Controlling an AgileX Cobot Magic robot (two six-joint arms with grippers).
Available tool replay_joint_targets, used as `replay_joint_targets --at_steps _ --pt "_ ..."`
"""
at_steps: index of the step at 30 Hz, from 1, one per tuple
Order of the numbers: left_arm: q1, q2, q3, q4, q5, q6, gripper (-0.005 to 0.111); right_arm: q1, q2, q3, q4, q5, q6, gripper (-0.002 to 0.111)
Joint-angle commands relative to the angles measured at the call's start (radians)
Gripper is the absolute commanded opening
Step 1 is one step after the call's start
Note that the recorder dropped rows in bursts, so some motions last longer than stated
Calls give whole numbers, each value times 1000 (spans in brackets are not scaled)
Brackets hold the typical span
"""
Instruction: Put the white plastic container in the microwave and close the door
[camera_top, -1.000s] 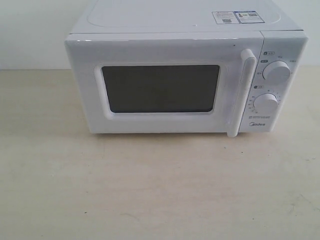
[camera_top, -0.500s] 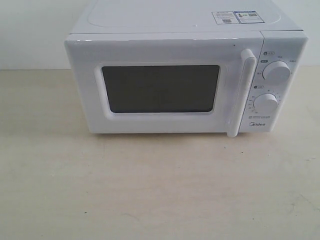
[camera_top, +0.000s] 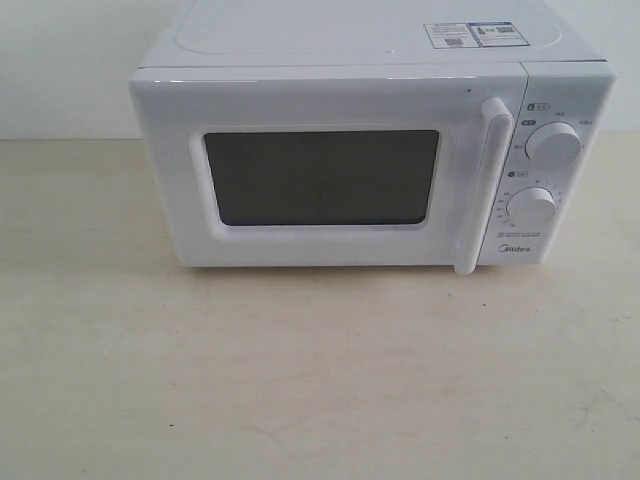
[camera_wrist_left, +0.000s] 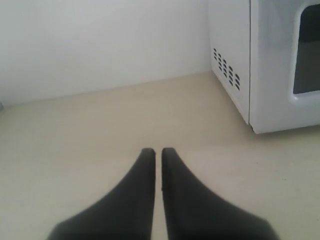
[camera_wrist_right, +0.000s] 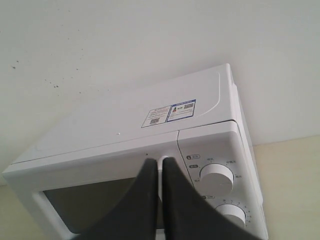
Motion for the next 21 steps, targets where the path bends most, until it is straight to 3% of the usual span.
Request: replay_joint_targets --at_steps 1,21 --pt "4 -3 4 53 17 -187 4 4 -2 -3 -9 -2 -6 0" --pt "4 -3 4 93 17 -221 4 4 -16 -3 -9 -2 -46 0"
